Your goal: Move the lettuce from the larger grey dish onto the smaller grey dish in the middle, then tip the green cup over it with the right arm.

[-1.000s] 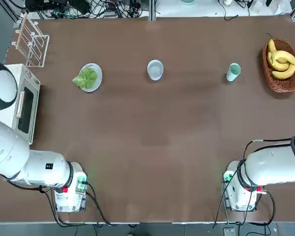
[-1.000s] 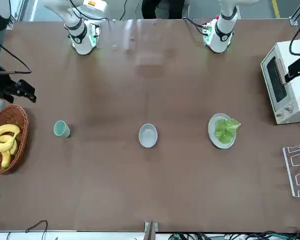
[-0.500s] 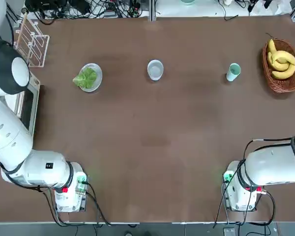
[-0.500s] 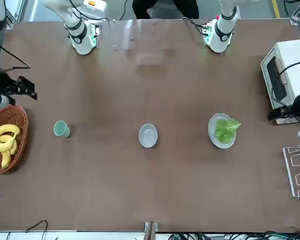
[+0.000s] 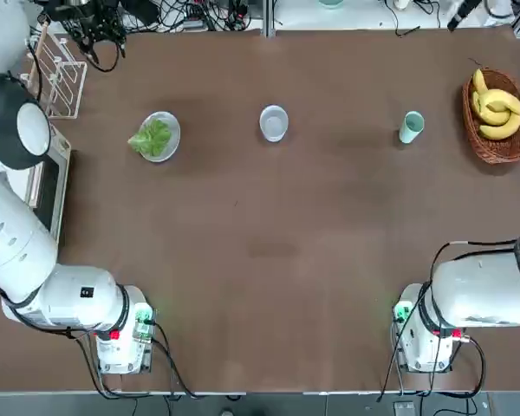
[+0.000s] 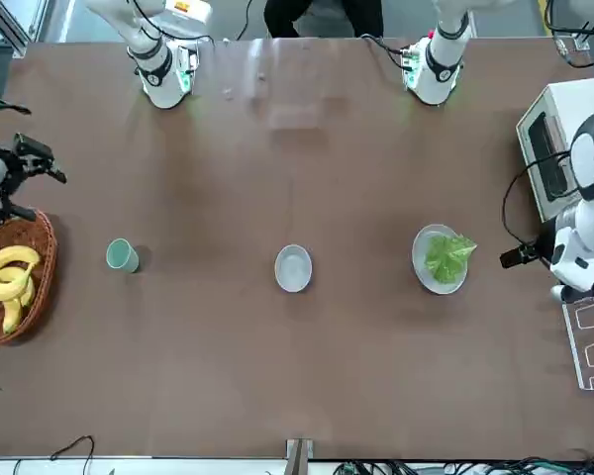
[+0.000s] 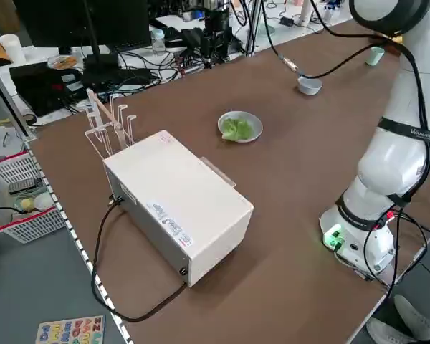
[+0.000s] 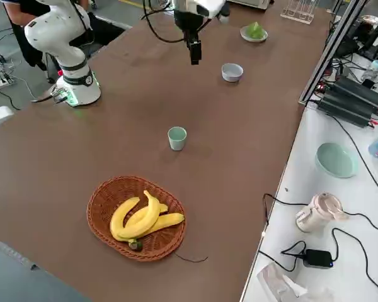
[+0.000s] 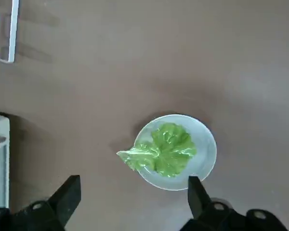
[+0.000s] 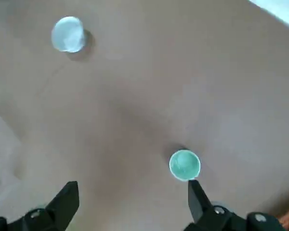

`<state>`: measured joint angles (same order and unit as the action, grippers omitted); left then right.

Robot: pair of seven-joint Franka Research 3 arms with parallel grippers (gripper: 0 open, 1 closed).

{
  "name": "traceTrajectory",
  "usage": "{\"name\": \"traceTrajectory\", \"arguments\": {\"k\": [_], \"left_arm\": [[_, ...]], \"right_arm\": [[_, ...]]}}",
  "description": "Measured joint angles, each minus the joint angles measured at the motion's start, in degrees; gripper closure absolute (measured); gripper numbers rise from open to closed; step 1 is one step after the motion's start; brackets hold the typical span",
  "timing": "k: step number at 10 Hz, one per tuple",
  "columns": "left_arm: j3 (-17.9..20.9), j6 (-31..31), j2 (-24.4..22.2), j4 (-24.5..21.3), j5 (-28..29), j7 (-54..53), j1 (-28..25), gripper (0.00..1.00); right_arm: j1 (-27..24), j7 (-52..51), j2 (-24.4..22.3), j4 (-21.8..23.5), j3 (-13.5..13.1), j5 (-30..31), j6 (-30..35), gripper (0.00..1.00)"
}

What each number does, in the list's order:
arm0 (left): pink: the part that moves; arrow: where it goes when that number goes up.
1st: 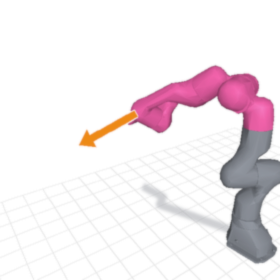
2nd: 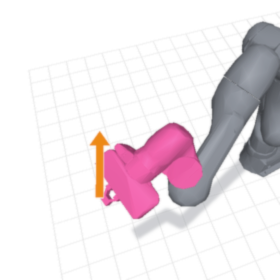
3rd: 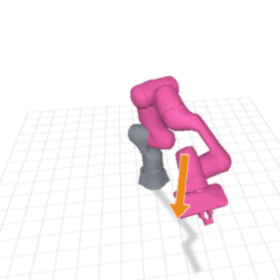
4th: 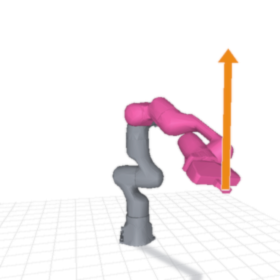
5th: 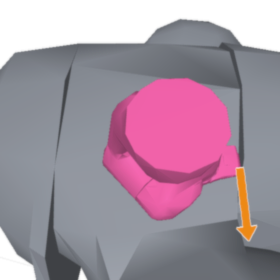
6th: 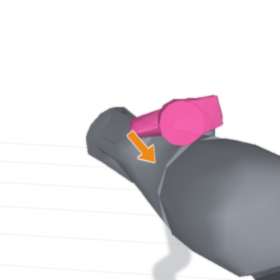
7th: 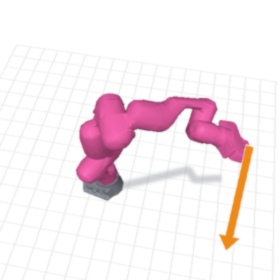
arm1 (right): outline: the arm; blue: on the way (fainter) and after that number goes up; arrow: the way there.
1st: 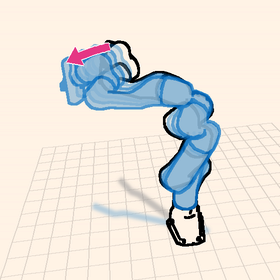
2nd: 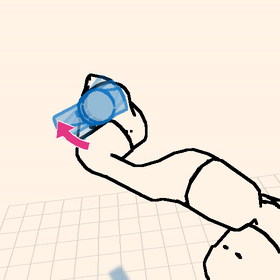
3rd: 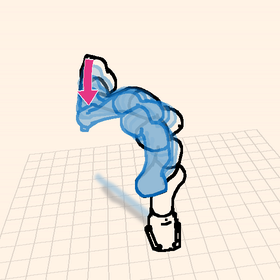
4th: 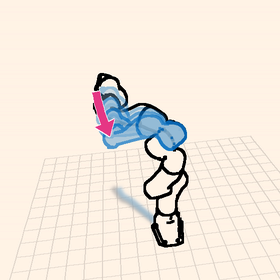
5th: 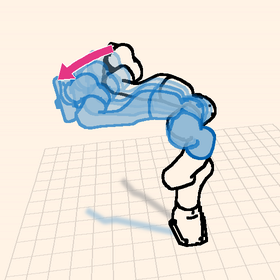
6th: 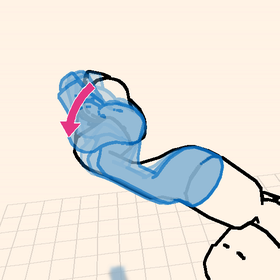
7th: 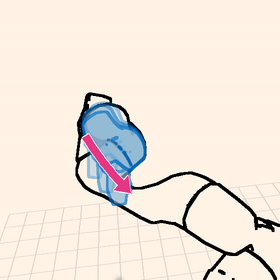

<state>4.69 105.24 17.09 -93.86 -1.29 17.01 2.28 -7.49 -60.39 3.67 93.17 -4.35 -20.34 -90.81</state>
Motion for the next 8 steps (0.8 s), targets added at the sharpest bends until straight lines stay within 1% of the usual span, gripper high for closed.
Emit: {"name": "traceTrajectory", "arguments": {"k": [2, 3, 4, 6, 7, 8], "left_arm": [[-0.21, 4.00, -0.04, -4.66, 0.00, 4.47, 0.34, 0.04], [-0.25, 7.39, 0.01, -8.08, 0.00, 5.23, 0.46, 0.04], [-0.28, 10.67, 0.09, -11.51, -0.01, 6.14, 0.46, 0.04], [-0.58, 16.20, 0.27, -17.68, -0.01, 9.12, 0.55, 0.05], [-0.89, 19.05, 0.44, -20.19, -0.01, 10.52, 0.63, 0.05], [-1.47, 21.55, 1.13, -21.70, -0.01, 12.85, 0.76, 0.05]], "right_arm": [[-3.78, -17.59, 0.39, 6.02, -0.08, -5.61, -4.38, 0.00], [-5.10, -23.07, 0.85, 8.12, -0.09, -6.79, -5.44, 0.00], [-6.23, -27.37, 1.60, 8.98, -0.09, -7.95, -5.58, 0.00], [-9.15, -38.88, 4.26, 10.09, -0.07, -12.64, -5.53, 0.00], [-11.44, -46.10, 6.35, 11.36, -0.04, -14.23, -5.51, 0.00], [-14.16, -53.37, 8.94, 12.82, -0.02, -15.80, -5.49, 0.00]]}}
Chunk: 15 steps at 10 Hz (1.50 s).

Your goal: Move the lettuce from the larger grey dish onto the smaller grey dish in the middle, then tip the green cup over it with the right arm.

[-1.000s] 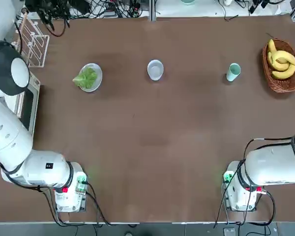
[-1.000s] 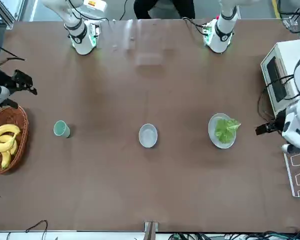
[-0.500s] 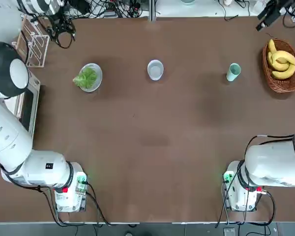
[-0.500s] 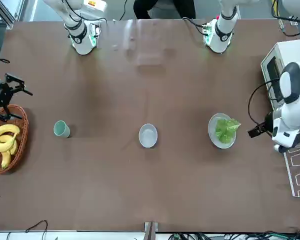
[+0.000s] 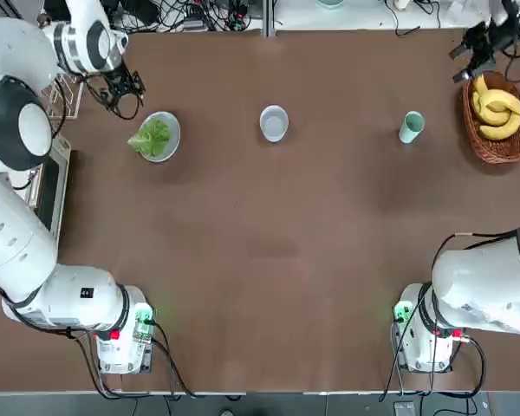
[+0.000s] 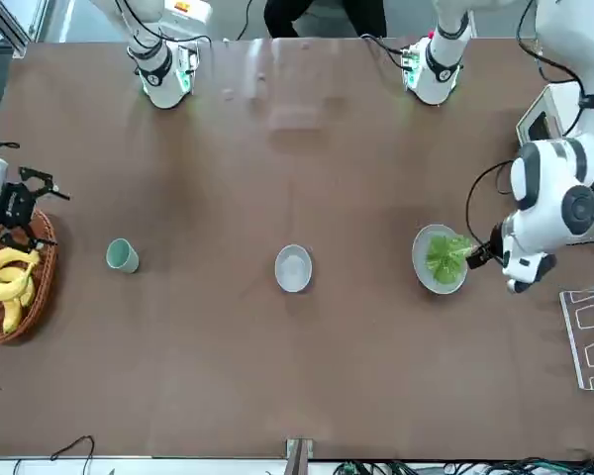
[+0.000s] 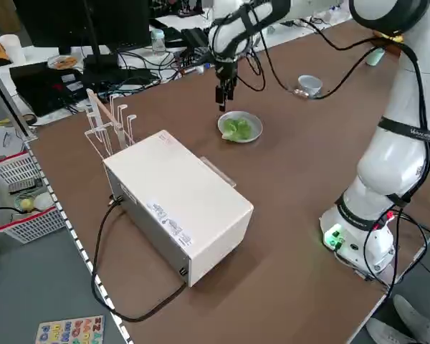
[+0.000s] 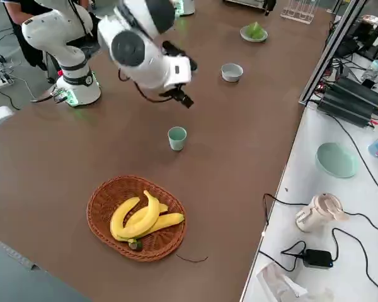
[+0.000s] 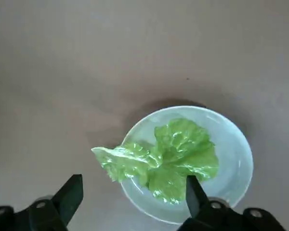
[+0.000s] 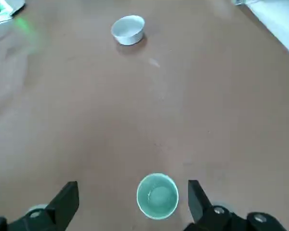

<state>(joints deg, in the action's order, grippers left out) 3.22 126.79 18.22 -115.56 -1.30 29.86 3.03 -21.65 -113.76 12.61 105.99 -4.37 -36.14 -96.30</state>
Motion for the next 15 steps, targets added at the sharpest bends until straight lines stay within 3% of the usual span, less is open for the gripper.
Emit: {"name": "traceTrajectory", "arguments": {"k": [2, 4, 9, 10, 11, 13, 15], "left_arm": [[-1.22, 3.55, 3.94, -0.04, 0.00, 6.66, 1.51, 0.06], [-1.25, 4.42, 6.39, -0.34, 0.00, 8.71, 1.74, 0.08], [-0.82, 7.50, 8.83, -0.83, 0.00, 9.02, 1.43, 0.22], [-0.82, 7.55, 8.86, -0.85, 0.00, 9.06, 1.43, 0.30], [-0.81, 7.54, 8.93, -0.94, 0.00, 9.06, 1.43, 0.48], [-0.80, 7.31, 8.93, -1.10, 0.00, 9.26, 1.42, 0.65], [-0.80, 6.57, 8.65, -1.02, 0.00, 9.45, 1.43, 0.94]], "right_arm": [[-5.42, -13.36, 6.19, 2.22, 0.04, -6.98, -0.01, 0.00], [-7.20, -20.10, 10.01, 2.61, 0.89, -9.99, -0.36, 0.00], [-19.07, -30.42, 20.68, -1.12, 12.02, -9.87, -2.20, 0.00], [-22.00, -32.12, 22.58, -2.31, 13.91, -9.85, -2.20, 0.00], [-23.59, -33.72, 24.21, -3.55, 14.86, -9.85, -2.24, 0.00], [-23.92, -35.48, 27.25, -5.65, 15.57, -9.84, -3.18, 0.00], [-23.64, -36.33, 30.47, -7.31, 16.12, -9.82, -4.05, 0.00]]}}
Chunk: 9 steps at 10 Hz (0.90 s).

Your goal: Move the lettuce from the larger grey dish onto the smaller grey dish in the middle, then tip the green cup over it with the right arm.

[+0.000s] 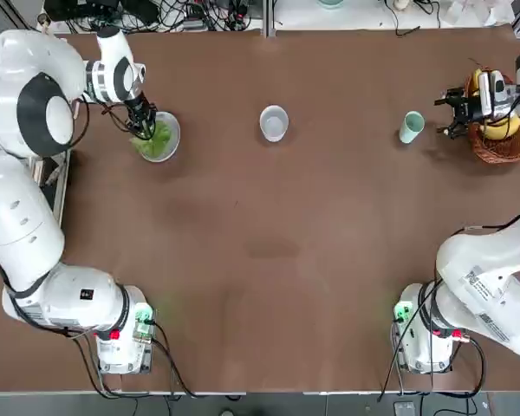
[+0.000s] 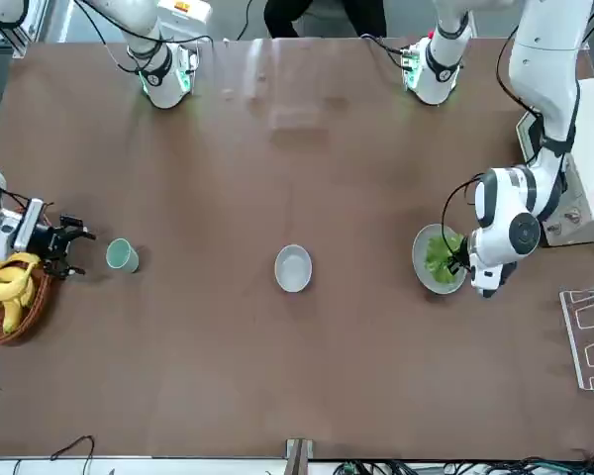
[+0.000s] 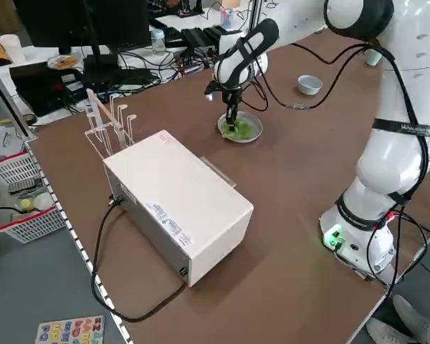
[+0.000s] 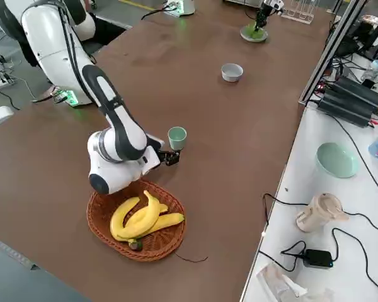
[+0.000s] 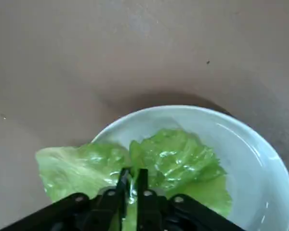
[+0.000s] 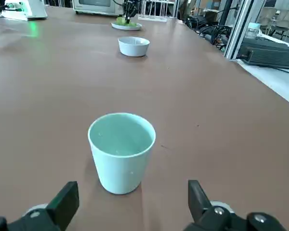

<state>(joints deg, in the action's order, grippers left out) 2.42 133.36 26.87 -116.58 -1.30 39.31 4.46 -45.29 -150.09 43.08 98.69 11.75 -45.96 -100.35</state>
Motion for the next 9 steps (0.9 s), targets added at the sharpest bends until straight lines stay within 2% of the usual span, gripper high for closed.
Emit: {"name": "traceTrajectory", "arguments": {"k": [3, 4, 6, 8, 9], "left_arm": [[-0.27, -6.13, -4.09, 2.19, 0.00, 1.62, 0.21, 0.95], [-1.36, -10.84, -6.07, 5.39, 0.00, 4.64, 0.57, 0.95], [-6.33, -19.21, -8.00, 14.79, -0.01, 15.99, 2.50, 0.95], [-12.16, -20.84, -7.61, 21.47, -0.03, 27.96, 5.11, 0.95], [-13.80, -20.87, -6.38, 23.85, -0.03, 32.51, 6.93, 0.95]], "right_arm": [[-0.04, -0.11, 2.73, -0.71, 0.03, 0.02, -1.00, 0.00], [-0.07, 0.37, 3.01, -0.71, 0.01, 0.02, -1.00, 0.00], [-0.12, 2.99, 3.62, -0.68, -0.03, 0.02, -0.96, 0.00], [-0.07, 3.57, 4.08, -0.64, 0.01, 0.00, -0.96, 0.00], [-0.02, 3.47, 4.08, -0.64, 0.14, 0.00, -0.92, 0.00]]}}
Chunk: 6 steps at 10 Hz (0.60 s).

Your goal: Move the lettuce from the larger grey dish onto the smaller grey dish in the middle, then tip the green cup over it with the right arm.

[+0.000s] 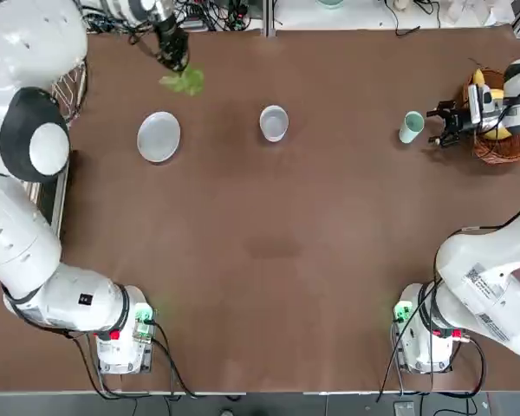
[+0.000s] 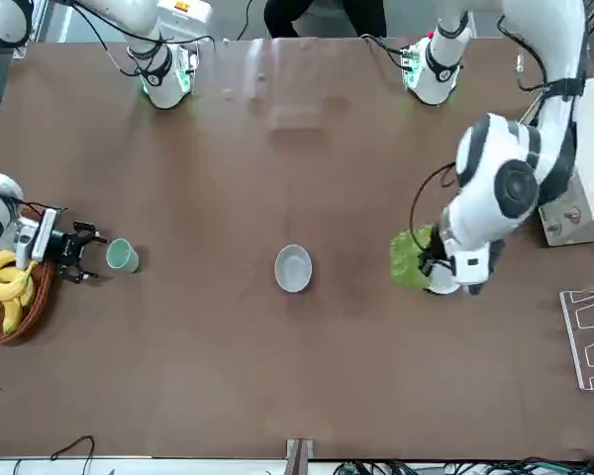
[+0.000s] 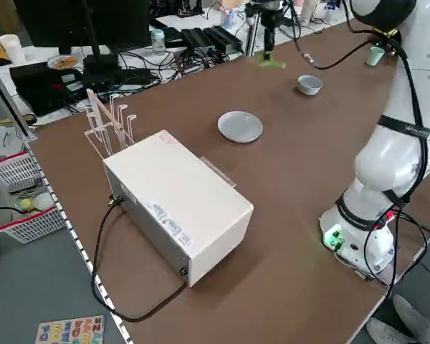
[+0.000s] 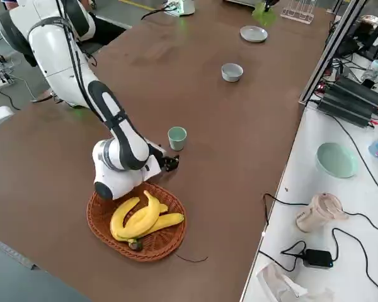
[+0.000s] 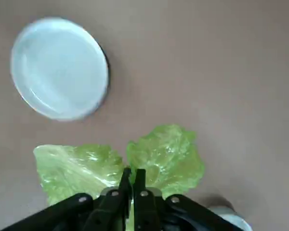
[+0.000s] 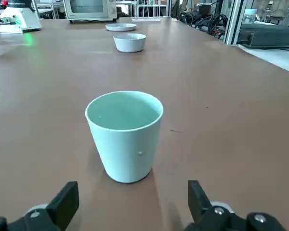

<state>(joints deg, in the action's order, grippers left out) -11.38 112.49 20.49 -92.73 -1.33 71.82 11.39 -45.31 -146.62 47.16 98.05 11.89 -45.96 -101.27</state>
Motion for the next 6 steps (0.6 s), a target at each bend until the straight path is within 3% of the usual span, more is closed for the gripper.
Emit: {"name": "traceTrajectory", "arguments": {"k": [3, 6], "left_arm": [[-0.45, 0.71, 8.77, 9.33, -0.01, 8.02, 9.05, 0.95], [-0.17, 10.97, 17.58, 14.59, -0.01, 14.45, 16.40, 0.95]], "right_arm": [[0.03, -0.06, 0.00, -0.15, 0.71, -0.36, -0.05, 0.00], [0.28, -0.73, 0.35, -0.11, 1.09, -0.84, -0.30, 0.00]]}}
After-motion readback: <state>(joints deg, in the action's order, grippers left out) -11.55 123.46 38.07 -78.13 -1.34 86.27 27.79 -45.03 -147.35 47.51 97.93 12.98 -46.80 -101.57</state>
